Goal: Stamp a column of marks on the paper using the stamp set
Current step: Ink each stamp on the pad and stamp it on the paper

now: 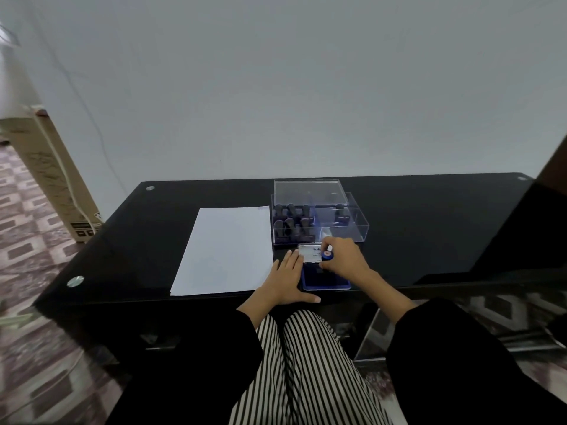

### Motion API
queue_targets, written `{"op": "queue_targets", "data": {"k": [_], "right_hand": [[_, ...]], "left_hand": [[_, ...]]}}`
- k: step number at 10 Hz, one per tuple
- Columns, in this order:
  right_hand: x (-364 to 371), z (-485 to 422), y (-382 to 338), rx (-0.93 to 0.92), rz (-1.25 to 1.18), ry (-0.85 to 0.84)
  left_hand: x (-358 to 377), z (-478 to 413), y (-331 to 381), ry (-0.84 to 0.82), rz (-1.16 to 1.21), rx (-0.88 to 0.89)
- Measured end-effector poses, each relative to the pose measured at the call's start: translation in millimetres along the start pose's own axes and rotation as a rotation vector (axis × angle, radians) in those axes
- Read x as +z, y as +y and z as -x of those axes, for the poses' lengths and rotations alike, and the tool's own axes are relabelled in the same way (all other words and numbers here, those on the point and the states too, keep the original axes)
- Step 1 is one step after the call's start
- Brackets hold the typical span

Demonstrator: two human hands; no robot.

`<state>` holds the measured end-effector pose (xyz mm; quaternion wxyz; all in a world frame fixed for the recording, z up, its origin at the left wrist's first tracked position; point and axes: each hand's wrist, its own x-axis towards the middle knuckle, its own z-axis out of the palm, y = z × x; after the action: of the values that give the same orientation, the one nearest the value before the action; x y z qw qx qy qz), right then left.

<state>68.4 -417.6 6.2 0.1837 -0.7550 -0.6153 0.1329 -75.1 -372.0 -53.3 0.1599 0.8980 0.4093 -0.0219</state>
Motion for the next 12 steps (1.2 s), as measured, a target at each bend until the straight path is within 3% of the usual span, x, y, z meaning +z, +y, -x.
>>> {"op": "queue_targets", "data": {"k": [6,10,12], "right_hand": [[29,-3,6,-0.076,0.204,0.000],[38,6,8,-0.104,0.191,0.055],[35,-2,4,-0.057,0.170,-0.005]], "left_hand": [[24,-10,-2,0.124,0.047,0.011],[27,-11,-2,0.140,0.058,0.018],[28,-11,-2,0.132,0.040,0.011]]}}
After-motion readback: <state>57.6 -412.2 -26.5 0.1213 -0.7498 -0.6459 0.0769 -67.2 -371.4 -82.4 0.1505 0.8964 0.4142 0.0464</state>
